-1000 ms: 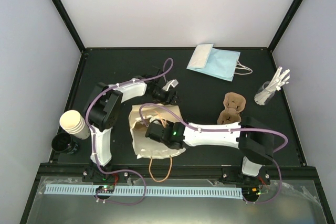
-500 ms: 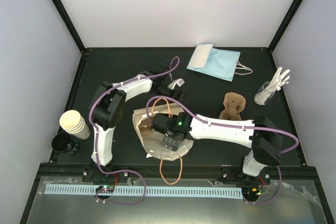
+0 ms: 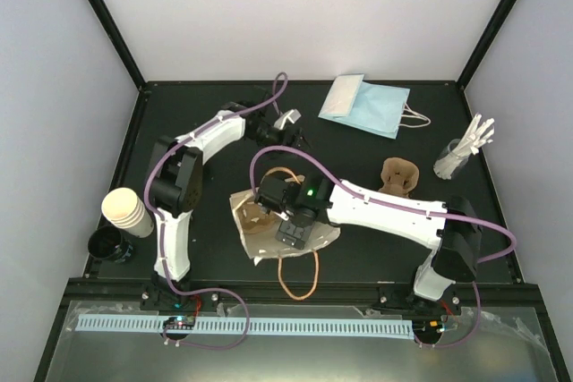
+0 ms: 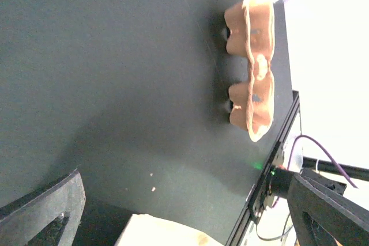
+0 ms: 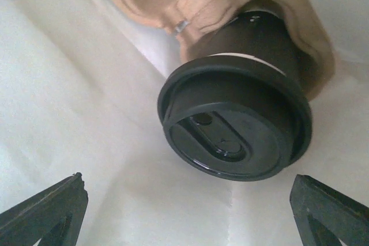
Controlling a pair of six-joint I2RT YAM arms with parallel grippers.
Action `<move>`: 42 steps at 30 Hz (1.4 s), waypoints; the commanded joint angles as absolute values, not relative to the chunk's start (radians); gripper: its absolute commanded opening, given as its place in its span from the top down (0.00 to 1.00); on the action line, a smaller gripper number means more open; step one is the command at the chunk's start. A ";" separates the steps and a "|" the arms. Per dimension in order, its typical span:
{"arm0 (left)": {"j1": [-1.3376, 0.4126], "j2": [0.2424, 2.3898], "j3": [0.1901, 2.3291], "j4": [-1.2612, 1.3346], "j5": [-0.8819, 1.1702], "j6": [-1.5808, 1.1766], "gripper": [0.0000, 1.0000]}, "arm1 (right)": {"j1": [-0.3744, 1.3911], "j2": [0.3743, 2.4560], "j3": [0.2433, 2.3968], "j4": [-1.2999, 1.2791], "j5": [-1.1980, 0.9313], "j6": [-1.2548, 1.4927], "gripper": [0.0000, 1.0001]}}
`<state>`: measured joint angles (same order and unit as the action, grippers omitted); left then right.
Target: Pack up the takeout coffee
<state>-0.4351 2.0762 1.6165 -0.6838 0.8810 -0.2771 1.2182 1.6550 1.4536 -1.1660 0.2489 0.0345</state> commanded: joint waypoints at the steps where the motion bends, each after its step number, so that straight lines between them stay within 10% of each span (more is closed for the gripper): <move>1: -0.369 2.084 1.684 -0.709 0.898 -0.266 0.01 | 1.169 1.668 1.517 -1.200 0.240 0.008 0.03; 17: -0.119 1.840 1.605 -0.526 0.887 -0.427 0.01 | 1.035 1.832 1.787 -1.177 0.223 -0.069 0.15; 42: -0.072 0.888 1.092 -0.497 0.504 -0.316 0.01 | 1.023 1.803 2.039 -1.085 0.226 -0.104 0.12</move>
